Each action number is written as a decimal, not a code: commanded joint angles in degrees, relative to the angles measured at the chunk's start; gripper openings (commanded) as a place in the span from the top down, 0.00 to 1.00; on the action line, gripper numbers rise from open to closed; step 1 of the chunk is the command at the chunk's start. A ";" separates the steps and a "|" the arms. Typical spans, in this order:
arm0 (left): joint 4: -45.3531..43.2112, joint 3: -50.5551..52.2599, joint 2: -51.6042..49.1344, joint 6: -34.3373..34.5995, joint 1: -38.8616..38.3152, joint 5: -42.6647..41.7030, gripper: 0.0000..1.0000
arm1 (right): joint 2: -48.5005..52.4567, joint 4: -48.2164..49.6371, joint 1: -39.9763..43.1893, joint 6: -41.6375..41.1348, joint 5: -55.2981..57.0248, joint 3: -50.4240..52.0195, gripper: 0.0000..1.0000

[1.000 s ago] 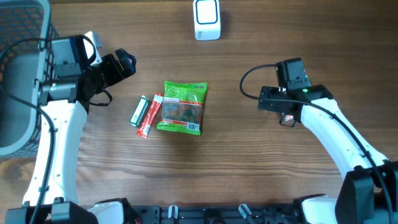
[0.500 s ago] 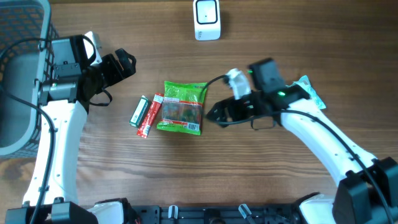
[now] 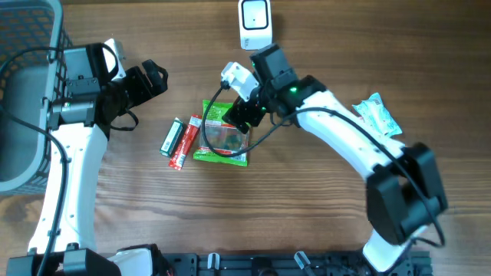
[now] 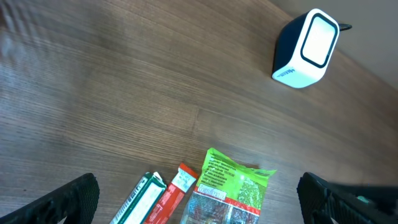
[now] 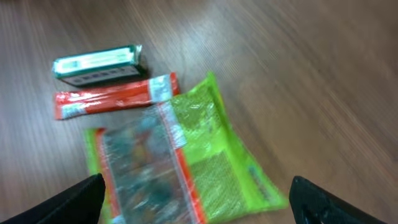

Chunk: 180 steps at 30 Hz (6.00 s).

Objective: Scan the item barcode

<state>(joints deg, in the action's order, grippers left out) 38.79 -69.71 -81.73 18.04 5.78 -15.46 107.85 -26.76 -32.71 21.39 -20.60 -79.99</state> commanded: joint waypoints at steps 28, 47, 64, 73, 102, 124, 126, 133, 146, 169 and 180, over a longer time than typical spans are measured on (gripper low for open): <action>-0.15 0.00 0.57 -1.16 0.17 -0.04 0.00 | 2.29 -25.94 7.82 -4.98 1.95 -0.22 0.69; -0.15 0.00 0.57 -1.16 0.17 -0.07 0.00 | 10.75 6.10 3.63 8.61 -6.91 -0.15 0.20; -0.15 0.00 0.57 -1.16 0.17 -0.04 0.00 | 12.72 3.50 1.70 9.99 -5.29 -0.15 0.20; -0.15 0.00 0.57 -1.14 0.17 -0.04 0.00 | 12.72 -2.93 1.16 9.99 -4.55 -0.15 0.21; -0.15 0.00 0.57 -1.16 0.17 -0.04 0.00 | 10.10 -31.91 1.73 -7.93 -2.36 -0.96 0.00; -0.15 0.00 0.57 -1.16 0.17 -0.04 0.00 | 3.32 -15.23 8.15 -12.83 -5.40 -1.03 0.00; -0.15 0.00 0.57 -1.16 0.17 -0.04 0.00 | 3.32 -14.71 8.15 -13.51 -5.38 -0.94 0.00; -7.43 0.02 0.57 -1.11 0.17 -0.07 0.00 | 3.32 -13.75 8.15 -14.71 -4.94 -0.85 0.00; 11.69 3.02 -1.77 -0.48 -6.54 -8.85 0.96 | 3.37 -13.07 8.15 -15.58 -4.96 -0.13 0.00; -2.93 16.26 -16.35 15.89 -23.96 5.51 0.95 | 3.37 -13.81 11.96 -21.59 -5.07 -0.13 0.00; -6.80 16.26 -19.54 15.91 -24.20 5.53 0.94 | 3.37 -15.72 11.96 -24.17 -10.62 1.97 0.00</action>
<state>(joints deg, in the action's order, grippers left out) 32.69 -53.93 -100.53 33.39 -18.00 -10.57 111.77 -42.74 -20.58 -0.21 -27.46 -80.44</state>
